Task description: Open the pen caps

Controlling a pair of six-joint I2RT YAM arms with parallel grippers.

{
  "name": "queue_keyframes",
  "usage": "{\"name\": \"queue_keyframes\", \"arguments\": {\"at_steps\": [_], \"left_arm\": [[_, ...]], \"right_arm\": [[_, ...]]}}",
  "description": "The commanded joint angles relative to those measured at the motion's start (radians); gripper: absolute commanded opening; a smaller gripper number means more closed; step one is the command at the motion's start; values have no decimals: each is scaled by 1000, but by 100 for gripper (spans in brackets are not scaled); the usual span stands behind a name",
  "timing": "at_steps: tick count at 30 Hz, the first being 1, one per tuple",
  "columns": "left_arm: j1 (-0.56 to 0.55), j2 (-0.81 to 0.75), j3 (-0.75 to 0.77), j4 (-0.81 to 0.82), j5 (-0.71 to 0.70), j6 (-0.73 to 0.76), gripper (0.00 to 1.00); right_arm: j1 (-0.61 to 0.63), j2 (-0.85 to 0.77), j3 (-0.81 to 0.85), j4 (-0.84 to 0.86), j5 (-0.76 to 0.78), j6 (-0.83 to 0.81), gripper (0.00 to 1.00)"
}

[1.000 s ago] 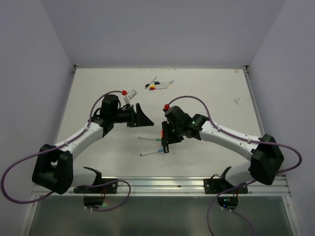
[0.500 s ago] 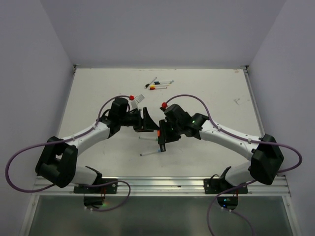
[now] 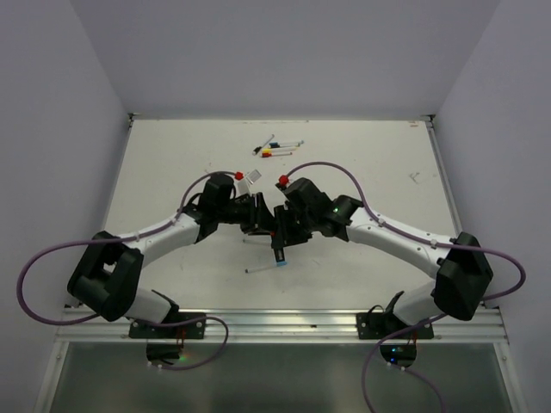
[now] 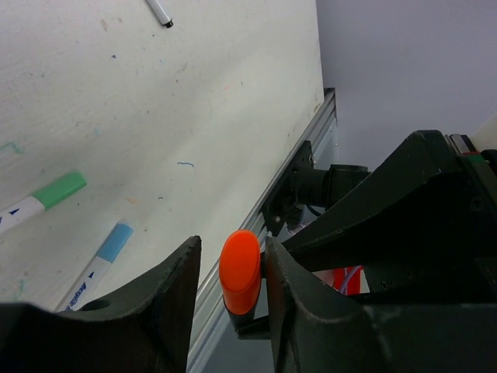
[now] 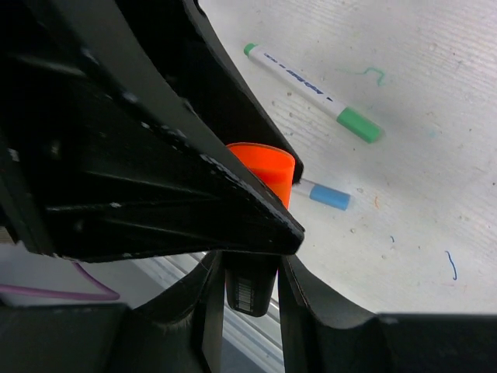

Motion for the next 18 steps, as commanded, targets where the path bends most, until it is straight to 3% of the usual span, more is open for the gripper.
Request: {"name": "queue_keyframes", "arguments": {"at_steps": [1,4,5,7,11,12,13,15,18], "left_arm": [[-13,14,21,52,-1,-33,40],[-13,28,47,48,-3,-31,23],[-13,31,65,42,-4,-25,10],[-13,37,77,26,-13,-19,1],[-13,39,77,34,-21,-37,0],[-13,37,68,43,-20,-46,0],[-14,34,64,68,-20,-59,0],[-13,30,57,83,-23,-88,0],[-13,30,45,114,-23,-123,0]], "right_arm": [[-6,15,48,33,-26,-19,0],[-8,15,43,35,-25,-22,0],[-9,14,42,35,-26,-22,0],[-11,12,37,35,-25,-27,0],[-11,12,31,24,-20,-31,3],[-12,12,31,24,-16,-31,18],[-11,12,26,24,-16,-31,27],[-11,18,26,23,-16,-33,34],[-11,34,23,26,-19,-33,34]]}}
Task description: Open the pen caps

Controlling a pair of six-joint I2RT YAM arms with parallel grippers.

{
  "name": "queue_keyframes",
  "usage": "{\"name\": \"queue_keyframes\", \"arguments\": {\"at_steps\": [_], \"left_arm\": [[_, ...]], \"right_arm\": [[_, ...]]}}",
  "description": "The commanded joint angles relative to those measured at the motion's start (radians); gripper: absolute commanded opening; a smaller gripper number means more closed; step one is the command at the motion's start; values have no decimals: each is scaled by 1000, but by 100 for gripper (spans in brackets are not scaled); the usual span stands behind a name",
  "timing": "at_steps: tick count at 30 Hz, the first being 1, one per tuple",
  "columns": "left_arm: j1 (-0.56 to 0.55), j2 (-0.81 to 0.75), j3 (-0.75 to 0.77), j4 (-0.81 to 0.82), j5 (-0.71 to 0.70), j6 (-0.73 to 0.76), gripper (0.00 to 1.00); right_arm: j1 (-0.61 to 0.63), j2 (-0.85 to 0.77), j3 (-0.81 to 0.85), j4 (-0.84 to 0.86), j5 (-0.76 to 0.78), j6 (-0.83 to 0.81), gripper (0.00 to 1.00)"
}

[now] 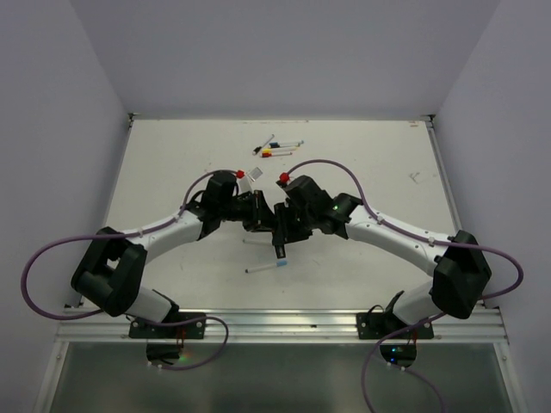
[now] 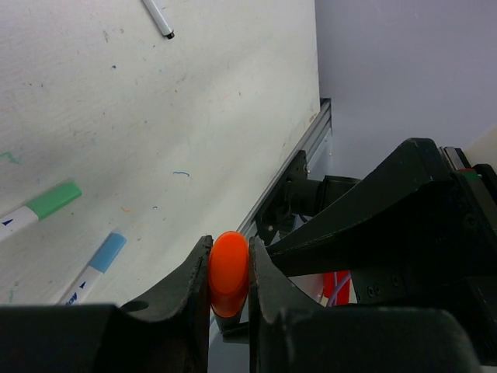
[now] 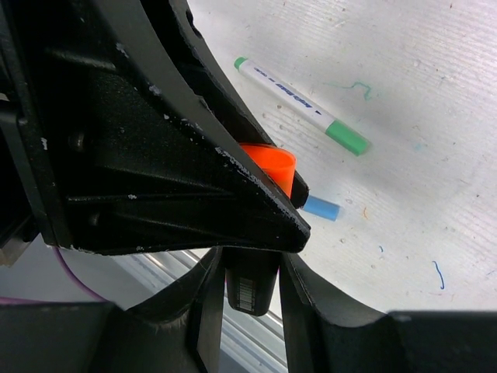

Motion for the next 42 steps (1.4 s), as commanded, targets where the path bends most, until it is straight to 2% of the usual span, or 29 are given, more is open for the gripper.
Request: {"name": "queue_keyframes", "arguments": {"at_steps": [1,3,4,5,8,13,14,15,17,19,20,22,24,28,31,33,34,35,37,38,40,41,42], "left_arm": [[-1,-9,-1,121,-9,-87,0],[-1,-11,-13,164,-9,-134,0],[-1,-12,-24,180,-10,-148,0],[-1,-14,-26,190,-12,-174,0],[7,-9,-12,175,-33,-199,0],[80,35,101,-16,-102,-180,0],[88,52,208,-89,-160,-101,0],[94,92,276,-247,-191,-50,0],[91,123,362,-320,-228,66,0],[90,118,366,-187,-168,117,0],[90,80,343,-52,-139,129,0],[93,45,249,112,-75,131,0],[100,38,225,164,-20,127,0],[131,34,114,344,83,6,0],[160,32,44,488,146,-89,0],[180,43,19,589,191,-136,0],[186,44,16,573,189,-131,0],[197,38,23,490,165,-108,0],[202,34,68,313,113,42,0],[202,43,141,84,26,104,0],[202,66,206,-94,-54,244,0],[203,98,244,-304,-168,278,0],[202,139,308,-463,-273,341,0]], "right_arm": [[4,15,13,10,-29,-12,33],[4,21,7,18,-34,-12,30],[3,21,6,27,-38,-13,4],[4,23,3,24,-32,-15,0],[6,20,-8,12,-2,-30,0],[29,-15,-74,-26,49,-62,0],[33,-20,-82,-34,66,-70,0],[41,-26,-95,-42,69,-73,0],[46,-32,-103,-53,68,-85,0],[44,-52,-112,-40,36,-85,0],[41,-54,-114,-30,23,-81,0],[6,-51,-118,15,-87,-73,0],[-14,-52,-138,58,-142,-55,0],[-94,-68,-215,254,-343,37,0],[-109,-58,-243,325,-441,54,0],[-109,-57,-250,343,-451,57,0],[-109,-58,-249,311,-425,50,0],[-109,-63,-246,300,-381,44,0],[-114,-64,-228,218,-318,15,0],[-120,-61,-209,199,-269,5,0],[-135,-43,-174,89,-175,-37,0],[-141,-34,-131,57,-143,-59,0],[-153,3,-73,-42,-29,-94,0]]}}
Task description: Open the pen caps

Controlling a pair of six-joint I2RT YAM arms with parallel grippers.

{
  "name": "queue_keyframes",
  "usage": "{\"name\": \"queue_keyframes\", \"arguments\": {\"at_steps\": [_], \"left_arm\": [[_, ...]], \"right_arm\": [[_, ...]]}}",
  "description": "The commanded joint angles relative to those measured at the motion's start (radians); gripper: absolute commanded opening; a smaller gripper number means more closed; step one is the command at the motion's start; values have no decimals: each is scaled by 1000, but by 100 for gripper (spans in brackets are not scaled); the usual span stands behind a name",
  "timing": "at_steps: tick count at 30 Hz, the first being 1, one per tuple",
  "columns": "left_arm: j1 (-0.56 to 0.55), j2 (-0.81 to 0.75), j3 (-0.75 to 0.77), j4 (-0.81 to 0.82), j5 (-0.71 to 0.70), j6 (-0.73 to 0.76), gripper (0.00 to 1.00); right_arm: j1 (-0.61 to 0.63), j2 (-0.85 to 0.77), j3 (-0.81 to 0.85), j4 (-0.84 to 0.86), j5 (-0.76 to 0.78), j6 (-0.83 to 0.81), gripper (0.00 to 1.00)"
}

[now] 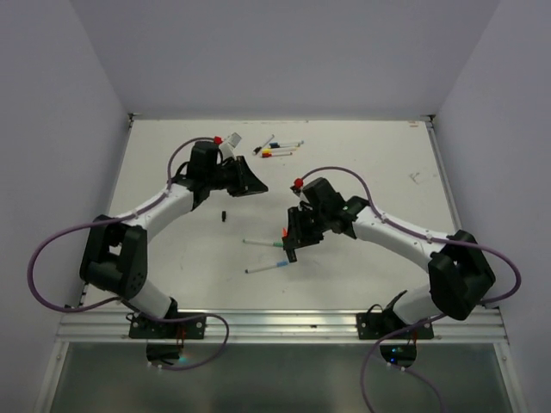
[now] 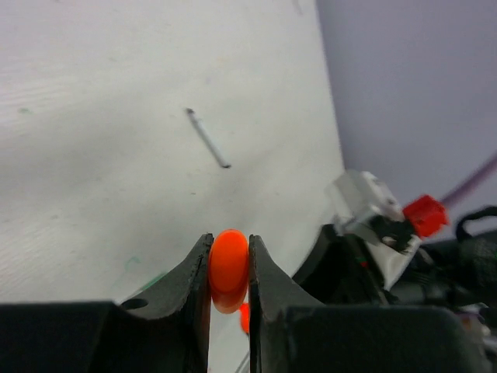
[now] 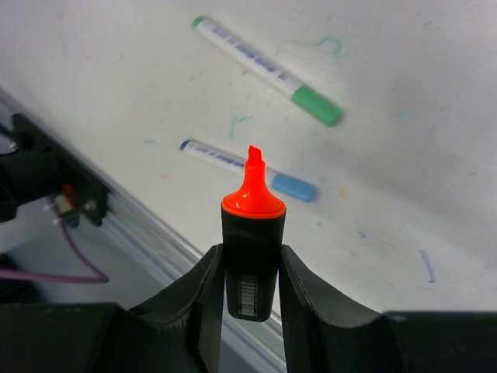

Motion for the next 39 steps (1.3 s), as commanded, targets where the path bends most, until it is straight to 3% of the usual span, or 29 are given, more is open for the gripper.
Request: {"name": "queue_keyframes", "arguments": {"at_steps": [1,5,10,21,32,34,39], "left_arm": [[8,61,178,-539,-296,250,0],[8,151,240,-655,-376,333,0],[8,191,255,-677,-387,379,0],[8,234,243,-696,-407,417,0],[8,291,269,-766,-502,460,0],[8,291,263,-768,-509,460,0],[8,293,252,-758,-513,462,15]], "right_arm": [[-31,59,134,-221,241,-111,0],[-96,168,253,-316,372,-208,0],[-140,267,341,-332,447,-276,0],[-183,450,484,-333,424,-316,0],[-193,510,522,-332,453,-320,0],[-193,514,522,-333,453,-320,6],[-191,521,519,-336,449,-322,19]]}}
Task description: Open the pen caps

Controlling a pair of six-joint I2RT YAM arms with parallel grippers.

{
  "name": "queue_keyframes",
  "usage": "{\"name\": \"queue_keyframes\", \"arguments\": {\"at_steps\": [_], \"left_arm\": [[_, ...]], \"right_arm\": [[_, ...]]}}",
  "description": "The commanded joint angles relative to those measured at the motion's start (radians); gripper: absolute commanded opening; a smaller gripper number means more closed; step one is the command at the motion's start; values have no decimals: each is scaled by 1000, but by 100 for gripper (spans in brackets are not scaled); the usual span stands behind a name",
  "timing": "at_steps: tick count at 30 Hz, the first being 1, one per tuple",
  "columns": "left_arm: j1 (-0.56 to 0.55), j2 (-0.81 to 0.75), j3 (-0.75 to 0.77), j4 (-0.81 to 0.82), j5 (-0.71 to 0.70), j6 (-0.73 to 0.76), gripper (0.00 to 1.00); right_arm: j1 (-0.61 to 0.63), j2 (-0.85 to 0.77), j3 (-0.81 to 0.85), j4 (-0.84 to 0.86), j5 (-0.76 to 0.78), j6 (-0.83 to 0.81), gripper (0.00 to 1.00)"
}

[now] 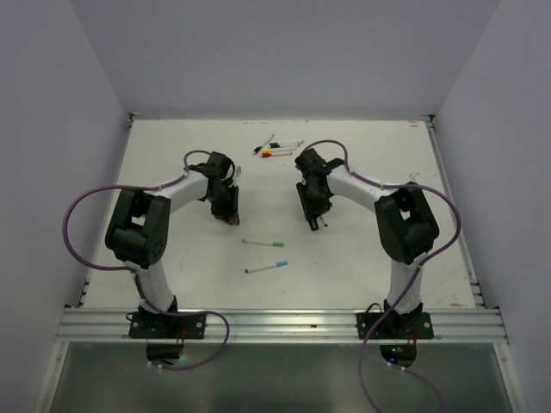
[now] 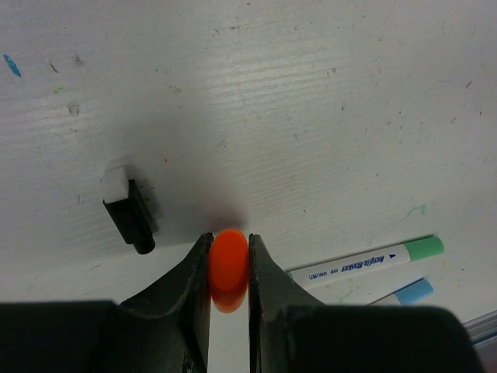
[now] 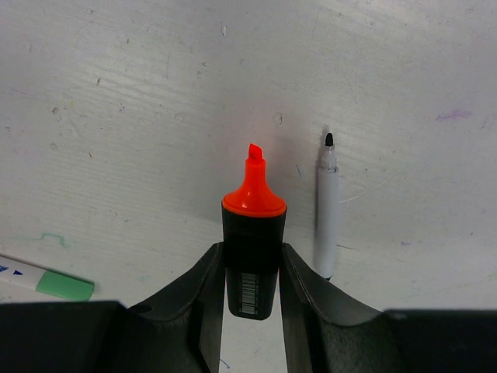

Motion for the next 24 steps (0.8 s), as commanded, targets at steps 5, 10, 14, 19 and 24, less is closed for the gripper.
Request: {"name": "queue_keyframes", "arguments": {"at_steps": [5,10,14,19,24], "left_arm": [[4,23,20,-12,-41,32,27],[4,26,18,-8,-59,38,35],[4,17,11,-4,-75,38,42],[6,-23,9,-7,-87,33,50],[6,-80,27,-34,-95,18,58]], "right_arm": [[-2,12,42,-21,11,-27,35],[-3,6,58,-40,-1,-37,44],[0,-15,73,-53,12,-47,50],[40,-57,136,-95,20,-76,51],[115,-89,164,-110,-27,-96,52]]}}
